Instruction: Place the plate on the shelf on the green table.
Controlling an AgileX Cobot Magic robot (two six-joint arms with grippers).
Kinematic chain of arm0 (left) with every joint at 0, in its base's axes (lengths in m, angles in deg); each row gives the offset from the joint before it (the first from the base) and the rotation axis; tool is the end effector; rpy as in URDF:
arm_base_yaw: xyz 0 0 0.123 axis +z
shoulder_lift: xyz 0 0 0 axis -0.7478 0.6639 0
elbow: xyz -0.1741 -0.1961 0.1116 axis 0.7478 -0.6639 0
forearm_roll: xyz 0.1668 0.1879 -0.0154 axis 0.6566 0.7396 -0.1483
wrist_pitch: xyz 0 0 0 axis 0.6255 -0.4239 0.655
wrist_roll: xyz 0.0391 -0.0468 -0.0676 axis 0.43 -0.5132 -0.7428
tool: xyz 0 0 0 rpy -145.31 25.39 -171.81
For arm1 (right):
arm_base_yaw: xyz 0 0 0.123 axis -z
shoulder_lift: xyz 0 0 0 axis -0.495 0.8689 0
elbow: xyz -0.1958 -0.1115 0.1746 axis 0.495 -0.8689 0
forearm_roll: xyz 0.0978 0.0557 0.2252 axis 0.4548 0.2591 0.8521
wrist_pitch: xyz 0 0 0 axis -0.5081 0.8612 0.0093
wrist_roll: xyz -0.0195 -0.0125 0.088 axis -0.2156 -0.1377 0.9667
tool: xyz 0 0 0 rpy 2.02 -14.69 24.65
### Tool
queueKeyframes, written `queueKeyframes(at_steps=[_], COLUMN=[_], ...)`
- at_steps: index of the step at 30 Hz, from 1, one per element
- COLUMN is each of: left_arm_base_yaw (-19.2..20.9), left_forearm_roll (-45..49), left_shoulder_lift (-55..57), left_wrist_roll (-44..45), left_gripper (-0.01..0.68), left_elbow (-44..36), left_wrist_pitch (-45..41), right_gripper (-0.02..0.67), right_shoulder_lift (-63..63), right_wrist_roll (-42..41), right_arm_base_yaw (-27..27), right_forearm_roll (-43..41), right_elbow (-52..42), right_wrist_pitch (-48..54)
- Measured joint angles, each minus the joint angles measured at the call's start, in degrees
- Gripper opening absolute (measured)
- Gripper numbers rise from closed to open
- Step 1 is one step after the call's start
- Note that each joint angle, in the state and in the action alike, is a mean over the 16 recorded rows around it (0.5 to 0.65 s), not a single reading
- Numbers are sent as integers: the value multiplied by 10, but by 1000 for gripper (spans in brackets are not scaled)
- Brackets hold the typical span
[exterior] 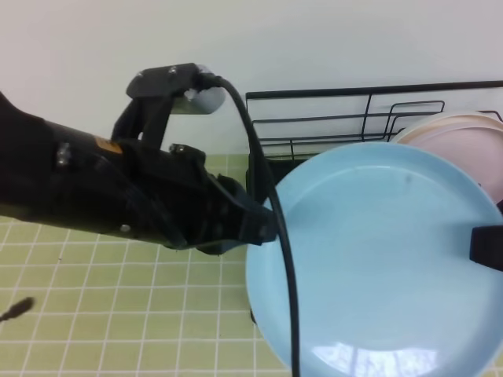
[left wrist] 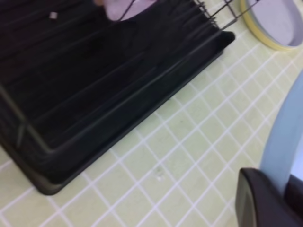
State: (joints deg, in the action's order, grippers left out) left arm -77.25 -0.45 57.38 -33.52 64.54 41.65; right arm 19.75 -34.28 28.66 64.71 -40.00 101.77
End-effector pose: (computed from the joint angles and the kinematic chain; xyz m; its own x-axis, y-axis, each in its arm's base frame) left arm 0.2095 -0.1667 0.3686 -0.7225 0.1756 -0.6687 0.6015 0.6365 -0.4827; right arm 0.1478 0.0710 0.3477 -0.6516 0.1227 -0.7486 -0.5259 0.6381 0.5623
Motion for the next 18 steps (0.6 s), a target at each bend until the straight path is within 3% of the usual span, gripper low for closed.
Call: queueKeyframes(at_steps=[12, 18], left_arm_base_yaw=[-20, -20], left_forearm_roll=[-13, -11], left_shoulder_lift=[1, 2], left_wrist_roll=[7, 1], left_gripper=[12, 110], left_elbow=[1, 1], left_wrist_pitch=[1, -11], right_gripper=[169, 97], right_shoulder_lift=[0, 0], right_wrist_roll=[-58, -126], right_arm_base_yaw=[1, 1], right_forearm_roll=[-38, -67], right_elbow=[0, 0], right_wrist_pitch=[3, -20])
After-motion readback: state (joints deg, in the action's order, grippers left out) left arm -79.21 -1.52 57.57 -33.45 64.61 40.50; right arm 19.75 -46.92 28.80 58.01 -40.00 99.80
